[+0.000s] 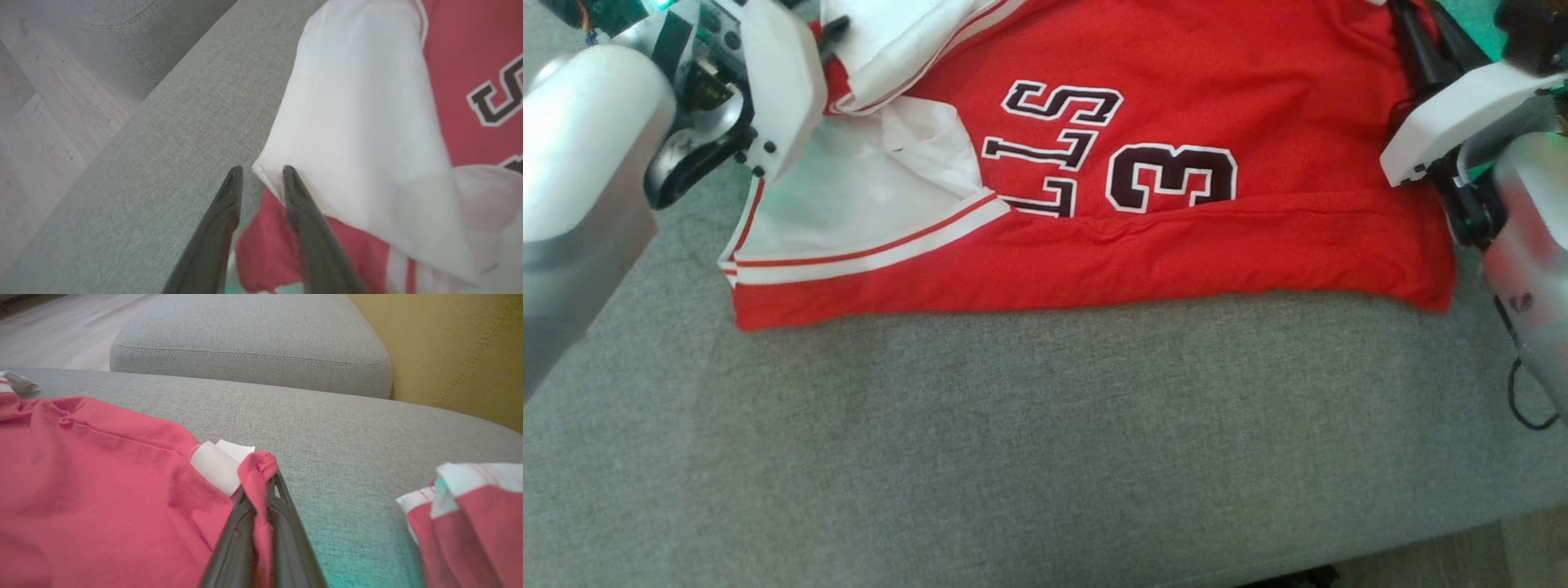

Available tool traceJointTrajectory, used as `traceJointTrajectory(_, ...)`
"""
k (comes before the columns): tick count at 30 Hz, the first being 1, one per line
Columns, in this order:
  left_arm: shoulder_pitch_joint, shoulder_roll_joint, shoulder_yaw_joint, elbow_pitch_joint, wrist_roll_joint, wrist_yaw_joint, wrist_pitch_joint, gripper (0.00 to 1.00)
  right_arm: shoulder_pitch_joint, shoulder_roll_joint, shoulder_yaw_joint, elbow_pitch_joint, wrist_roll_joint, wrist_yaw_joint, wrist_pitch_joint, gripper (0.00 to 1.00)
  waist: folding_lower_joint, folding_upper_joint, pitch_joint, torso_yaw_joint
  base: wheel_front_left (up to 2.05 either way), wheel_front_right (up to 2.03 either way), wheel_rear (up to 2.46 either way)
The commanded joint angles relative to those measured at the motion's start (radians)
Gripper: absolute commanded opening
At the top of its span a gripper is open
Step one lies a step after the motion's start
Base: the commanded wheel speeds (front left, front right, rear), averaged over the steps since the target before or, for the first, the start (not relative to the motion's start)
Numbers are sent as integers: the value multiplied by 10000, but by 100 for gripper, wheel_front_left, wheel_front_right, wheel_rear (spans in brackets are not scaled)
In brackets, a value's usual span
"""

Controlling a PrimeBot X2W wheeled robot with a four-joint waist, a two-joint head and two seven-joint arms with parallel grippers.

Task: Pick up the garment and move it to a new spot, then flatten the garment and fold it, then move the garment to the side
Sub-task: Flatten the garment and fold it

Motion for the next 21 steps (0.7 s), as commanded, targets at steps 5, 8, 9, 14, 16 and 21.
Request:
traceJointTrajectory(5, -626, 551, 348, -476, -137, 43, 399, 30, 98, 89, 44, -201, 96, -9, -134, 0, 0, 0, 30, -126, 0, 0, 0)
traceJointTrajectory(8, -666, 583, 345, -593, -82, 65, 299, 0, 120, 111, 29, -213, 101, -9, -134, 0, 0, 0, 44, -170, 0, 0, 0)
traceJointTrajectory(9, -686, 591, 332, -623, -26, 66, 231, 0, 124, 110, 15, -221, 100, -9, -134, 0, 0, 0, 44, -179, 0, 0, 0)
traceJointTrajectory(14, -854, 586, 372, -701, 357, 118, -501, 0, 156, 100, -41, -307, 77, -9, -134, 0, 0, 0, -19, -181, 0, 0, 0)
traceJointTrajectory(16, -979, 545, 456, -701, 561, 164, -1022, 0, 132, 75, -124, -474, 133, -9, -135, 0, 0, 0, -53, -164, 0, 0, 0)
traceJointTrajectory(21, -1481, 468, 704, -528, 1262, 371, -2557, 0, -190, -88, -311, -875, 391, -9, -135, 0, 0, 0, -124, -114, 0, 0, 0)
